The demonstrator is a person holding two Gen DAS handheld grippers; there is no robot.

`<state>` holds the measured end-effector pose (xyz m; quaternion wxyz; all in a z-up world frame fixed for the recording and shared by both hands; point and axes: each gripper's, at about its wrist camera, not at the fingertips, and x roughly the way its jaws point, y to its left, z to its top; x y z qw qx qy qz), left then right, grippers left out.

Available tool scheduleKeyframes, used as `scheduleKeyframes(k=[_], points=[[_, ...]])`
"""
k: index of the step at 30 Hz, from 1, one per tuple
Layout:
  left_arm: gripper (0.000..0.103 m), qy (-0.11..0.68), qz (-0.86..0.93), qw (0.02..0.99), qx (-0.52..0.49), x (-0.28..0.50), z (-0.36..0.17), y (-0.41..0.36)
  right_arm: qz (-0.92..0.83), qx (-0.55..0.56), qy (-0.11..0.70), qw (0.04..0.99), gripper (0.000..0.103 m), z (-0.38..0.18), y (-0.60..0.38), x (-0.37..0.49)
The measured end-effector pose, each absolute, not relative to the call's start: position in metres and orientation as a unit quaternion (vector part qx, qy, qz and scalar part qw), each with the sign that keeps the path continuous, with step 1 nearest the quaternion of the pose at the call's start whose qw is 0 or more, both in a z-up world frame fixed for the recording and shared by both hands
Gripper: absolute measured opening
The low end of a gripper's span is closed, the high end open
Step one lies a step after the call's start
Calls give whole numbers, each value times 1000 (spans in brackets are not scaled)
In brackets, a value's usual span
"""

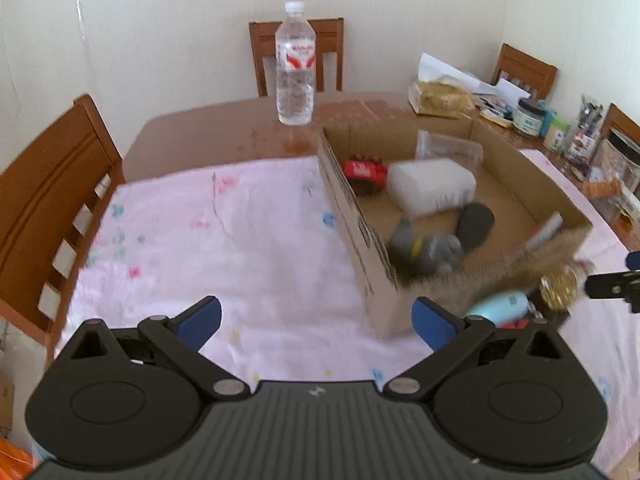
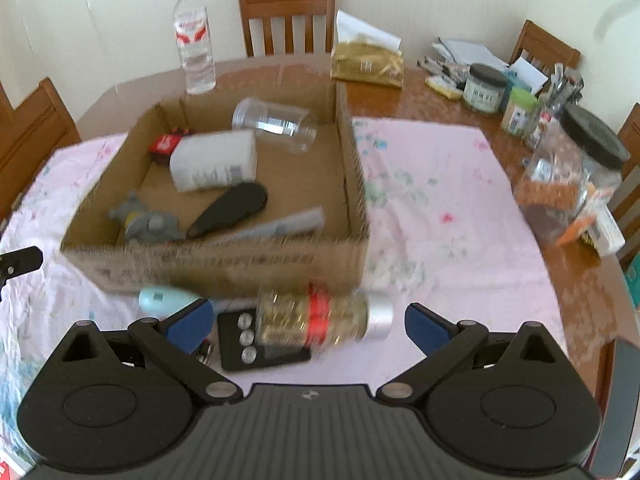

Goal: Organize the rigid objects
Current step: 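Move the left tool to the black-blue cube toy while the right tool approaches the capsule bottle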

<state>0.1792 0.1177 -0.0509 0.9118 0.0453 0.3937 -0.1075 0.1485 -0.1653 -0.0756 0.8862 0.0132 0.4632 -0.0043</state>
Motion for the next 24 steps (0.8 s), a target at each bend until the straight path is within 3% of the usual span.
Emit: scheduleKeyframes(k=[9, 15, 24], points=[[101, 397, -135, 906, 61, 159, -59, 110, -29, 31, 465, 884, 103, -92, -161, 124], [101, 400, -133, 905, 63, 155, -63, 88, -23, 51, 440, 896, 103, -95, -182, 147], [101, 417, -126, 899, 51, 149, -68, 44, 19, 35, 465, 884, 103, -117, -196, 179]])
